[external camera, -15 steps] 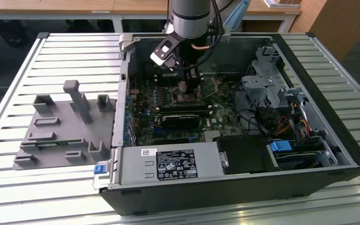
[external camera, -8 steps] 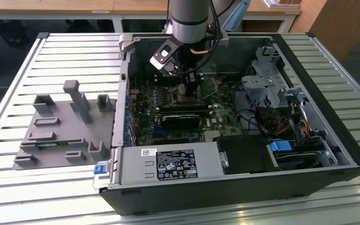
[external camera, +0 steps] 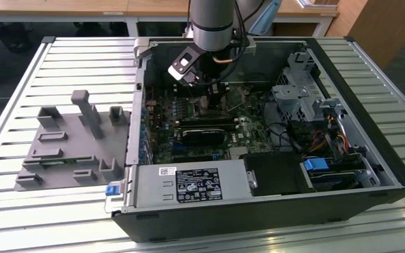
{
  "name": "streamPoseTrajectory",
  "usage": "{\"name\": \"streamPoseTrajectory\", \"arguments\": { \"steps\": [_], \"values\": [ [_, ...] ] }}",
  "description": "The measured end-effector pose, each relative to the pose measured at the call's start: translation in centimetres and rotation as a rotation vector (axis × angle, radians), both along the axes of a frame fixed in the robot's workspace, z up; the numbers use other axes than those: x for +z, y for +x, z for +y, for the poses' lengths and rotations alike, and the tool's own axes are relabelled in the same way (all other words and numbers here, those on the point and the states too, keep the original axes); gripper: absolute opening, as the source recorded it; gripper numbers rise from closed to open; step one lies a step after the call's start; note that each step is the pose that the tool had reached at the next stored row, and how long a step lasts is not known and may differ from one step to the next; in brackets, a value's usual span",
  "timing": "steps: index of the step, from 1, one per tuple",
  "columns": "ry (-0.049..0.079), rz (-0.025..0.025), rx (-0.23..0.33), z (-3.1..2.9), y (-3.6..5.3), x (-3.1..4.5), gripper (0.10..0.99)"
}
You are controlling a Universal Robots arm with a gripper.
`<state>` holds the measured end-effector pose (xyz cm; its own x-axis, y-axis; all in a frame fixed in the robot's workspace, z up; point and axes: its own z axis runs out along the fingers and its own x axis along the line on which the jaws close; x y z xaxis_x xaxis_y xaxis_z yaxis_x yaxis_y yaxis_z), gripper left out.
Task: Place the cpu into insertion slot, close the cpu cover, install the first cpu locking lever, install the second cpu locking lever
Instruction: 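Place the cpu into insertion slot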
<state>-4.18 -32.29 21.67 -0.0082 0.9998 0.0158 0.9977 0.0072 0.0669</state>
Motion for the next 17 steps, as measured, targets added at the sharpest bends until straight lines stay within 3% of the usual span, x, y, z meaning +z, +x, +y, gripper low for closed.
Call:
{"name": "streamPoseTrajectory", "arguments": {
  "steps": [6,17],
  "values": [
    [0.000,0.0004,-0.037,0.01,-0.01,-0.49,0.529],
    [0.000,0.0022,-0.042,0.04,0.01,-1.24,0.529]
  ]
}}
